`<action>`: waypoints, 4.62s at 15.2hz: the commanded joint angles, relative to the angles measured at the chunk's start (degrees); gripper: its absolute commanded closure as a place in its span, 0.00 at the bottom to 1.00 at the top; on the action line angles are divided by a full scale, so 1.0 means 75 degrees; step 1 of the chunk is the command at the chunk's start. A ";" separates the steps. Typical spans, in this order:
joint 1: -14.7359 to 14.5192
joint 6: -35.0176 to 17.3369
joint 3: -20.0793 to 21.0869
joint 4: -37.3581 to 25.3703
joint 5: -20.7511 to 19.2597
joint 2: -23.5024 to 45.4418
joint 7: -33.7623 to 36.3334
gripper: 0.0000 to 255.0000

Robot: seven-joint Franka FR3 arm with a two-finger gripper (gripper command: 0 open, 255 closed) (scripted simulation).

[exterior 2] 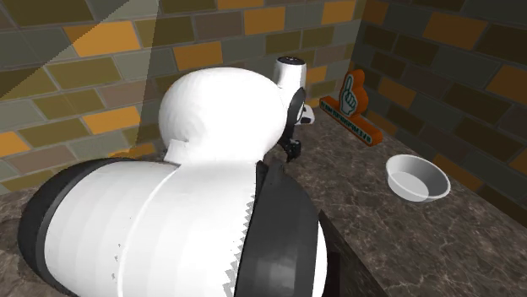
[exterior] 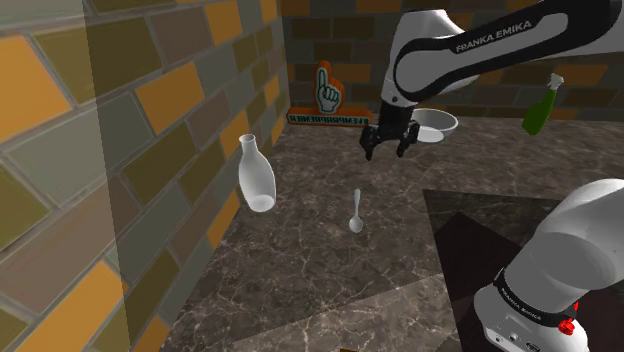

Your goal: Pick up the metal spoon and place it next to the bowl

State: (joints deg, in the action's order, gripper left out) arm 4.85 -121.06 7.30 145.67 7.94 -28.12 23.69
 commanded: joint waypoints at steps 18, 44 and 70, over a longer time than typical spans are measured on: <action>-0.0236 -0.3556 0.0452 0.0319 0.1948 0.3646 0.1634 0.00; -0.0185 -0.2638 0.0408 0.0174 0.1702 0.2859 0.1935 1.00; 0.0306 -0.0028 -0.0263 -0.0710 0.1072 0.1274 0.1766 1.00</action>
State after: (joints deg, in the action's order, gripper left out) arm 6.57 -121.58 6.19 140.30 16.34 -18.50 38.21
